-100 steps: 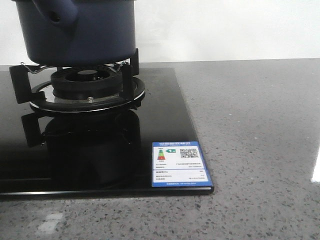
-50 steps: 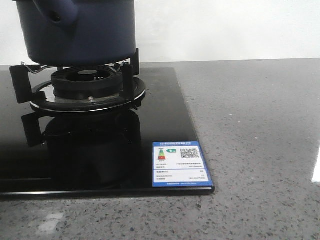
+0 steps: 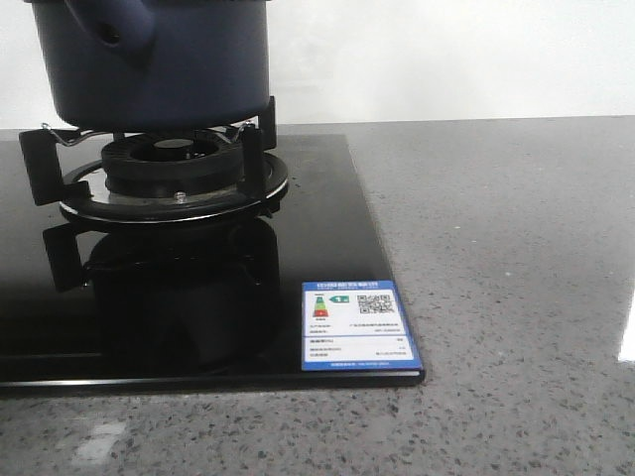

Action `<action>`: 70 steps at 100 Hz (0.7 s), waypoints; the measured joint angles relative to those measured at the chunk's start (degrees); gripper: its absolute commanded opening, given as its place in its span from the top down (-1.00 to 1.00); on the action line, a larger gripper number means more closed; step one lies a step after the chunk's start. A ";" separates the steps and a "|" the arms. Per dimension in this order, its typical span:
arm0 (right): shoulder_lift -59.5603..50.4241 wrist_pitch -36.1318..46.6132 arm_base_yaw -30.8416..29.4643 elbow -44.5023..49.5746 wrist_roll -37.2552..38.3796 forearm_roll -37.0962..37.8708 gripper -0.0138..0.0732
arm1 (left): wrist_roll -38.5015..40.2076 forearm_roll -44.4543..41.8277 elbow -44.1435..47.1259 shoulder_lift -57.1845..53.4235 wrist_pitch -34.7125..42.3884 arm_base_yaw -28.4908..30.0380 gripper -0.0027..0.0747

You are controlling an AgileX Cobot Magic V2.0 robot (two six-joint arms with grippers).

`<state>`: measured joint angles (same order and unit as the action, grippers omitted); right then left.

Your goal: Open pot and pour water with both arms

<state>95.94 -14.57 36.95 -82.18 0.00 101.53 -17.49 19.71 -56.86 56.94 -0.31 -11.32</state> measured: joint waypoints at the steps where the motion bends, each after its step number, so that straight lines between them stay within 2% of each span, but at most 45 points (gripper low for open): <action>1: 0.00 0.00 0.00 0.00 0.00 0.28 -0.01 | 0.00 0.00 0.00 0.00 0.00 0.00 -0.09; 70: 0.00 0.42 0.00 -1.13 0.00 1.66 0.00 | 0.00 0.00 0.00 0.00 -0.20 0.00 -0.09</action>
<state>95.94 -14.15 36.95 -83.31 0.00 103.19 -17.49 19.71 -56.86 56.94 -0.51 -11.32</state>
